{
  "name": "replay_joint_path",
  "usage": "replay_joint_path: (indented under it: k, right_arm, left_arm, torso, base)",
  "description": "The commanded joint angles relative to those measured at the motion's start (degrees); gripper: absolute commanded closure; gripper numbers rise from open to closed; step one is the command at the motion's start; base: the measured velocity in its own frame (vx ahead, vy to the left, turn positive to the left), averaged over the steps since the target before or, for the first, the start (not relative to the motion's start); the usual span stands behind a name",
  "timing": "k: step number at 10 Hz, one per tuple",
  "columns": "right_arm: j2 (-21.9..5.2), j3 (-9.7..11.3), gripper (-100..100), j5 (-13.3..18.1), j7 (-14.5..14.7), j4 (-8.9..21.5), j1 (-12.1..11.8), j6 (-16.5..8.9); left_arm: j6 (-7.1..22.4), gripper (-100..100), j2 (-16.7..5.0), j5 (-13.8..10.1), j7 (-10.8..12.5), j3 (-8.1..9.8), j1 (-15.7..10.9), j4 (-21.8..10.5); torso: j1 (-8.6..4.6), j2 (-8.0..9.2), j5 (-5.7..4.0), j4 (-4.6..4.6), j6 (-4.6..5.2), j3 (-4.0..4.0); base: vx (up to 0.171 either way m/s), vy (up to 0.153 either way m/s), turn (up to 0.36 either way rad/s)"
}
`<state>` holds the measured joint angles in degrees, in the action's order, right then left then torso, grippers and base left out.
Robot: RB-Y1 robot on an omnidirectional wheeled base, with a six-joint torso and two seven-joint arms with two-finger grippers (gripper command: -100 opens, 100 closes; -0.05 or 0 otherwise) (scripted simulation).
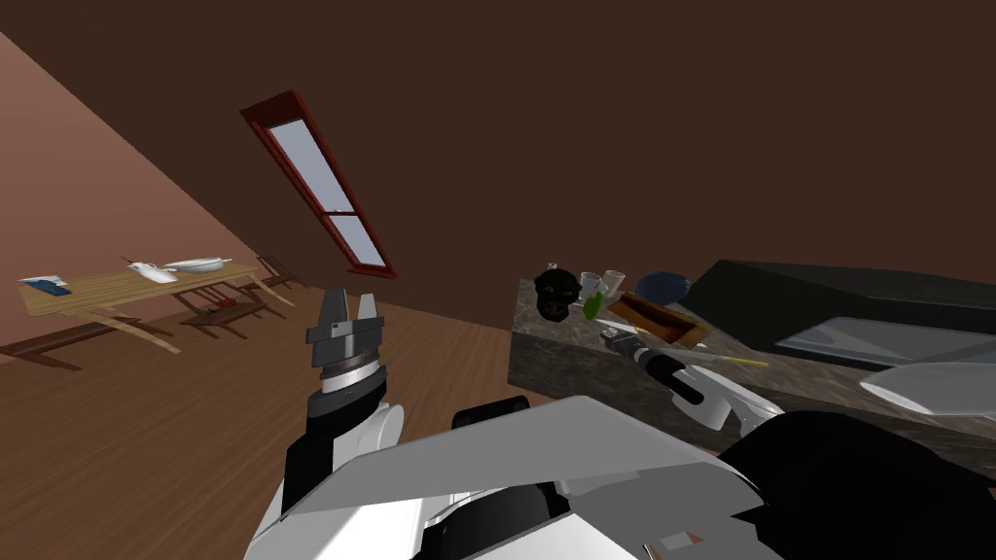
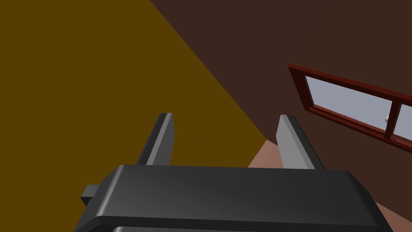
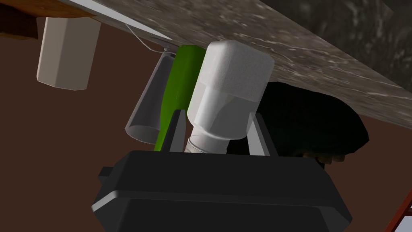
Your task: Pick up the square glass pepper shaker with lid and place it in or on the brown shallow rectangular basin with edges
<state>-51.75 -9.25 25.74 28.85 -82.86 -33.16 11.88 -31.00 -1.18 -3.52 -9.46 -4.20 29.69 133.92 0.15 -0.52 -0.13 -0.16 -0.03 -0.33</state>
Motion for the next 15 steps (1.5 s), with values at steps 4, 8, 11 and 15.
replay_joint_path:
  k: [4, 8, 11, 15]
  right_arm:
    - [-0.4, -1.1, 100, -0.4, -1.0, -0.9, -3.2, 0.7]
    - [-1.6, -3.4, 100, -1.7, -3.9, 0.7, -7.2, 0.4]
    - [-2.9, -5.4, 100, -2.9, -6.5, 2.2, -10.6, 0.0]
    - [-4.8, -7.9, 100, -4.6, -10.2, 4.3, -15.0, -0.6]
  left_arm:
    - [0.0, 0, 0.0, 0.0, 0.0, 0.0, 0.0, 0.0]
    - [0.0, 0, 0.0, 0.0, 0.0, -0.01, 0.0, 0.0]
    - [0.0, 0, 0.0, 0.0, 0.0, 0.0, 0.0, 0.0]
    - [0.0, 0, 0.0, 0.0, 0.0, 0.0, 0.0, 0.0]
  torso:
    - [-0.15, 0.29, -0.03, 0.06, -0.05, 0.16]
    - [-0.32, 1.34, -0.31, 0.07, 0.46, 0.67]
    - [-0.6, 1.38, -0.35, 0.1, 0.52, 0.71]
    - [-0.65, 1.39, -0.33, 0.12, 0.49, 0.72]
  base:
    - [0.022, 0.021, -0.07]
    - [-0.162, 0.04, -0.004]
    - [-0.152, -0.008, 0.006]
    - [-0.145, -0.023, 0.015]
